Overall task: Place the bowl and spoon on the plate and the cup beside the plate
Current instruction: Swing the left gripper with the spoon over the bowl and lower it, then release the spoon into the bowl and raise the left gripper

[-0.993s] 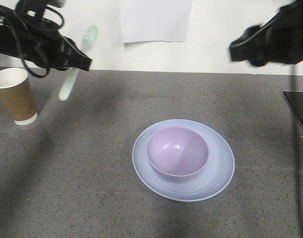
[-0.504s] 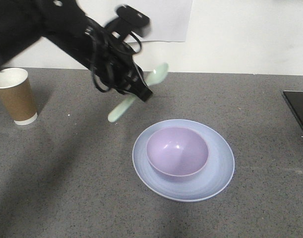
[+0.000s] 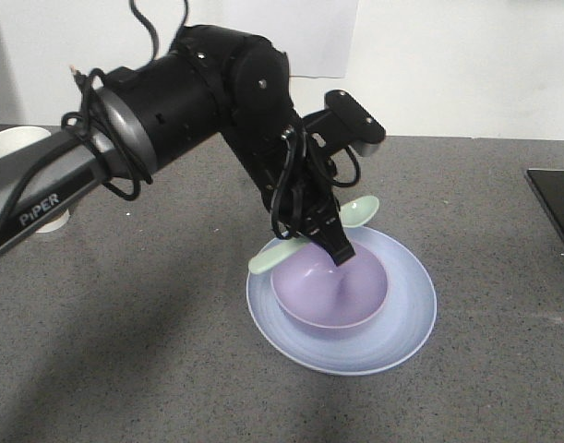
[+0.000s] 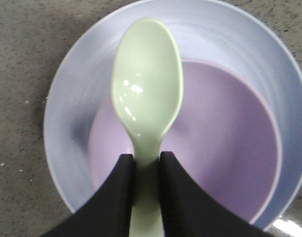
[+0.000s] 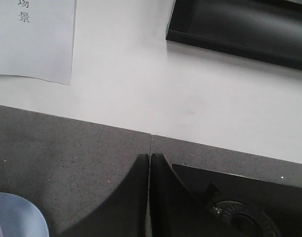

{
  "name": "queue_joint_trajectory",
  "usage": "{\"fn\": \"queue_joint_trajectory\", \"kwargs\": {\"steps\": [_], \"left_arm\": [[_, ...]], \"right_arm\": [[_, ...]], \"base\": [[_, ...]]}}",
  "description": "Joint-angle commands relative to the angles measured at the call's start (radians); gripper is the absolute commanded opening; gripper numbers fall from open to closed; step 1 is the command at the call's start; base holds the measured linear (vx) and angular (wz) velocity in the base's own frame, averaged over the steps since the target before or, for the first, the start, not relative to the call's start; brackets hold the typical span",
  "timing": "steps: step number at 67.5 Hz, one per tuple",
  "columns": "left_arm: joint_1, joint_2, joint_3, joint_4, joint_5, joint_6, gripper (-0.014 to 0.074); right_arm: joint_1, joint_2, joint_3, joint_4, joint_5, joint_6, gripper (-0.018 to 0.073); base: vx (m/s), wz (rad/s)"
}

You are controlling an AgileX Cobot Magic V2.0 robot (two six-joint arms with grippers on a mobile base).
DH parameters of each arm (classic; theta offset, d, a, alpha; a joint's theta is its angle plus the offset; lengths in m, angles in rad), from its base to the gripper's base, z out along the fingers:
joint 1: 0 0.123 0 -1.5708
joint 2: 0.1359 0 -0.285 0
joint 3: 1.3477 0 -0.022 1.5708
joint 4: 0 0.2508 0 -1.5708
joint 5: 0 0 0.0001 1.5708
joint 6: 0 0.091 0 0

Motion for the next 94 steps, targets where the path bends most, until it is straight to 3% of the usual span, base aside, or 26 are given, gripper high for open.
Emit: {"fn": "queue_joint_trajectory", "kwargs": {"steps": [1, 10, 12, 44, 60, 81, 94], "left_arm": [[-0.01, -0.056, -0.027, 0.009, 0.004, -0.044, 0.0004], [-0.01, -0.062, 0.033, 0.009, 0.004, -0.061, 0.0004], [-0.01, -0.082, 0.11, 0.009, 0.004, -0.062, 0.0004], [-0.01, -0.089, 0.121, 0.009, -0.024, -0.063, 0.0034], [-0.01, -0.092, 0.121, 0.009, -0.025, -0.063, 0.0146], [-0.01, -0.092, 0.114, -0.004, -0.036, -0.069, 0.0382], [-0.01, -0.103, 0.043, 0.003, -0.047, -0.089, 0.0398]], "right_arm": [[-0.003, -0.005, -0.029, -0.031, -0.057, 0.001, -0.0007], [-0.003, -0.005, -0.029, -0.03, -0.056, 0.001, -0.0007], [-0.003, -0.005, -0.029, -0.025, -0.053, 0.001, -0.0007], [-0.003, -0.005, -0.029, -0.007, -0.052, 0.001, -0.0007], [-0.003, -0.005, -0.029, -0.002, -0.051, 0.001, -0.0006], [-0.003, -0.005, -0.029, 0.018, -0.05, 0.001, -0.0006], [-0.003, -0.005, -0.029, 0.021, -0.05, 0.001, -0.0006]], "base": [[0.0, 0.0], [0.0, 0.0], [0.0, 0.0], [0.0, 0.0], [0.0, 0.0], [0.0, 0.0], [0.0, 0.0]]}}
